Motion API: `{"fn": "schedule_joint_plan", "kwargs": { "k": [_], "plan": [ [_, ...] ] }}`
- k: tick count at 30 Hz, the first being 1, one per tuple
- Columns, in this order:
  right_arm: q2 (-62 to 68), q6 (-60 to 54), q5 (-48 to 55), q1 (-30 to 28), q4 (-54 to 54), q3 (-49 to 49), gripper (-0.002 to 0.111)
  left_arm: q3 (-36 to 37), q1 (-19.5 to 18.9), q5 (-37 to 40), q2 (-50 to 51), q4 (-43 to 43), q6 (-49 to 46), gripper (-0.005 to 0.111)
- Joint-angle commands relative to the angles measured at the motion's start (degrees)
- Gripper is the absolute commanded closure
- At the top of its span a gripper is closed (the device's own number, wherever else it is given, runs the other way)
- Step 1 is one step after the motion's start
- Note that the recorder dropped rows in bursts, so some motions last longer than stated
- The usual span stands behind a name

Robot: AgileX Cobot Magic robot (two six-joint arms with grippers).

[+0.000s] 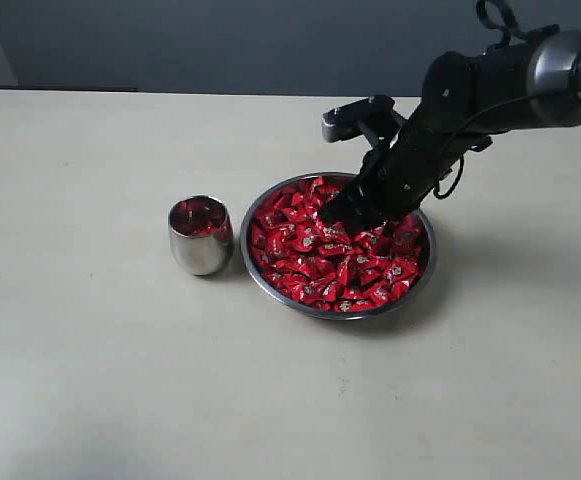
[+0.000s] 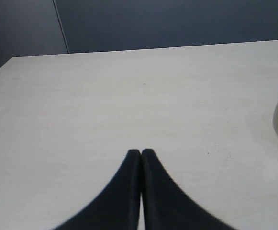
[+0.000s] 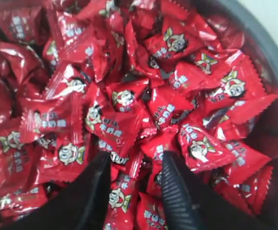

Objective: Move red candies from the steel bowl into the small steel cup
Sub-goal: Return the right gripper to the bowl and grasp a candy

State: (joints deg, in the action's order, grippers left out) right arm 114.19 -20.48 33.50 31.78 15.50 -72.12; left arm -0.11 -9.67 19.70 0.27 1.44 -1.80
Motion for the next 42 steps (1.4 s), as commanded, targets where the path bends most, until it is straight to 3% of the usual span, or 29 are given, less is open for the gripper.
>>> {"fn": "schedule_joint_plan", "kwargs": {
  "k": [1, 31, 33, 37, 42],
  "plan": [
    [1.5, -0.2, 0.5, 0.2, -3.9, 0.2, 0.073, 0.1, -0.1, -0.6, -0.3, 0.1, 0.1, 0.106],
    [6.5, 1.1, -3.0, 0.2, -8.6, -0.3, 0.074, 0.1, -0.1, -0.6, -0.3, 0.1, 0.1, 0.106],
    [6.5, 1.1, -3.2, 0.2, -8.6, -0.3, 0.08, 0.1, -0.1, -0.6, -0.3, 0.1, 0.1, 0.106],
    [6.5, 1.1, -3.3, 0.2, -8.6, -0.3, 0.109, 0.1, -0.1, -0.6, -0.3, 0.1, 0.1, 0.106],
    [5.9, 1.1, -3.3, 0.2, -8.6, -0.3, 0.108, 0.1, -0.1, -0.6, -0.3, 0.1, 0.1, 0.106]
  ]
}}
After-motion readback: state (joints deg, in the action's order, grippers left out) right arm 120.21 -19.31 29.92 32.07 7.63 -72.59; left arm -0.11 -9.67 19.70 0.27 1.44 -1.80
